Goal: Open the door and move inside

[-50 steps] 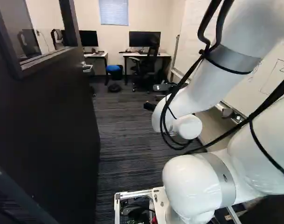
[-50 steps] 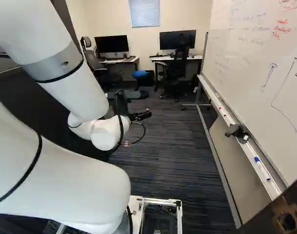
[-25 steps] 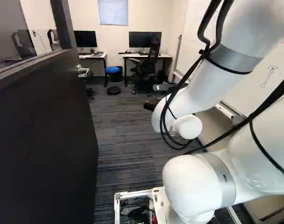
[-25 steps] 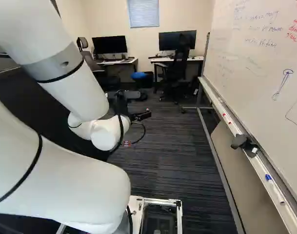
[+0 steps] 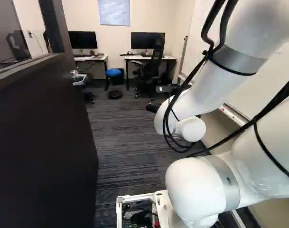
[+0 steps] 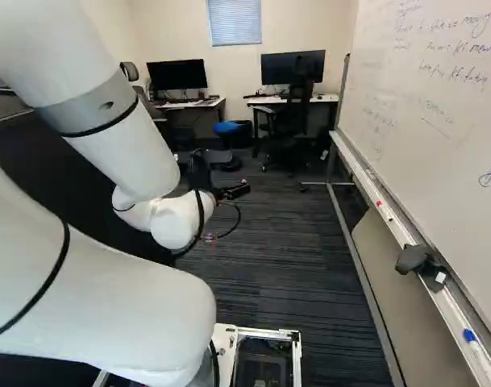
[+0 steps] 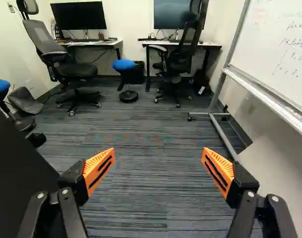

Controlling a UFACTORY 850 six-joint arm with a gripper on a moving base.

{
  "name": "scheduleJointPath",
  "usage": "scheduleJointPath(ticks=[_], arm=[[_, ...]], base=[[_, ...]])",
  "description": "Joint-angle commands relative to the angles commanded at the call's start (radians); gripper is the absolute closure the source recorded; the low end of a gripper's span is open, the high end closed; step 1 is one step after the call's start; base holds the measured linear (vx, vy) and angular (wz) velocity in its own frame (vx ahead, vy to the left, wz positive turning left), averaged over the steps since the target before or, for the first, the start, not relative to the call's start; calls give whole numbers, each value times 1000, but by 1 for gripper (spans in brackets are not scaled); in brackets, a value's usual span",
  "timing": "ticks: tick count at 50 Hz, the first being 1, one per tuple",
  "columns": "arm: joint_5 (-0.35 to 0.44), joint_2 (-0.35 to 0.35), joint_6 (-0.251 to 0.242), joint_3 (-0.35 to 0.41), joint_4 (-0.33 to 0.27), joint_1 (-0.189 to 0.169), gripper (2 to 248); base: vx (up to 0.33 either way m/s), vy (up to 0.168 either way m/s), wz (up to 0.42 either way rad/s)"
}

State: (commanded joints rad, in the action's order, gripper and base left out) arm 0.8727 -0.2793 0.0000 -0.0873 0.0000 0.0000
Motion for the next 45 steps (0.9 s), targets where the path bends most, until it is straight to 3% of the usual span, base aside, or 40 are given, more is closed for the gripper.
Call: scheduleJointPath(ticks=[45], arm=[[0, 0, 0, 0, 0, 0, 3]], base=[[206, -2, -24]])
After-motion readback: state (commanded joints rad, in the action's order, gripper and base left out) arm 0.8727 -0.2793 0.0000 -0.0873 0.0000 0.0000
